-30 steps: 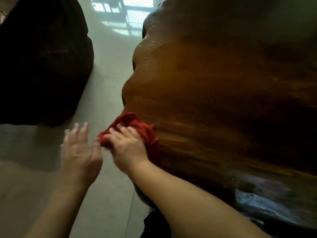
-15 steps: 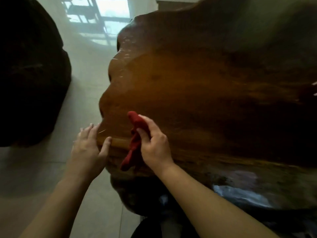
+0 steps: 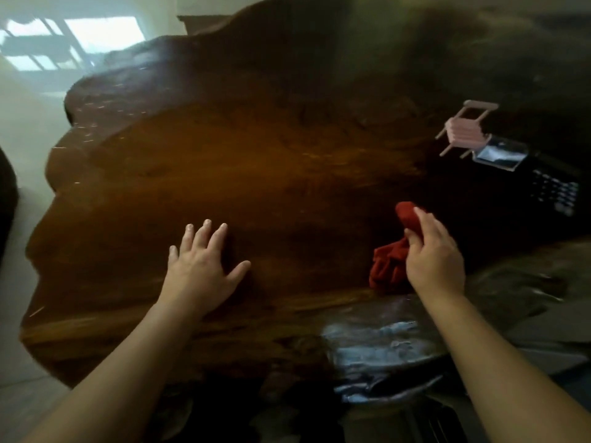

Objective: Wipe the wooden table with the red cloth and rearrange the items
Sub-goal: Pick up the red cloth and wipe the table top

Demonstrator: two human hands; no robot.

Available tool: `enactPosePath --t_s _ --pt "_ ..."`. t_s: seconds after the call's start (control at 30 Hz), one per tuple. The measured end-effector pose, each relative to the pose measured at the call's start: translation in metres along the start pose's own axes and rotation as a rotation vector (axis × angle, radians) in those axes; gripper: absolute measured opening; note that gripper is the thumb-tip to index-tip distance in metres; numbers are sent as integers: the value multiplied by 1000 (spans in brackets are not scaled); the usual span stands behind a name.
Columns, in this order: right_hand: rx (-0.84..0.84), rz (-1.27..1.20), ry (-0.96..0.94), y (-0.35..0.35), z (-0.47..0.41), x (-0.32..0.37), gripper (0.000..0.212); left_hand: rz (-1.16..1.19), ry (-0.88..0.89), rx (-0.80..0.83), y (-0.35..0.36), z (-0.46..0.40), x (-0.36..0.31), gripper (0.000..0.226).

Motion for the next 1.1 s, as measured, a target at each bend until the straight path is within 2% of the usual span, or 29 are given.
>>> enactPosePath --t_s 0.17,0.4,0.63,0.83,0.97,1.1 --pt "159 41 53 21 -15 -37 56 -37 70 43 24 -25 -51 99" --pt "224 17 12 52 -26 -7 58 -31 4 43 35 -20 -56 98" --pt "305 64 -123 108 -36 107 62 -7 -99 -11 20 -5 4 92" --pt "413 65 -270 156 17 207 65 87 -118 -35 -1 8 60 82" --pt "492 80 -341 170 65 237 70 191 -114 -75 -19 13 73 75" --pt "635 85 -338 166 76 237 75 244 -55 -53 -29 8 65 70"
Point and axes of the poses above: each hand's wrist, its own z-axis away from the middle knuckle, its own y-axis out of the palm, x = y × z, the point moved 7 cm from there along -z, towards the middle knuckle, and after that the axes turned 5 degrees about y, right-handed, at the moved point
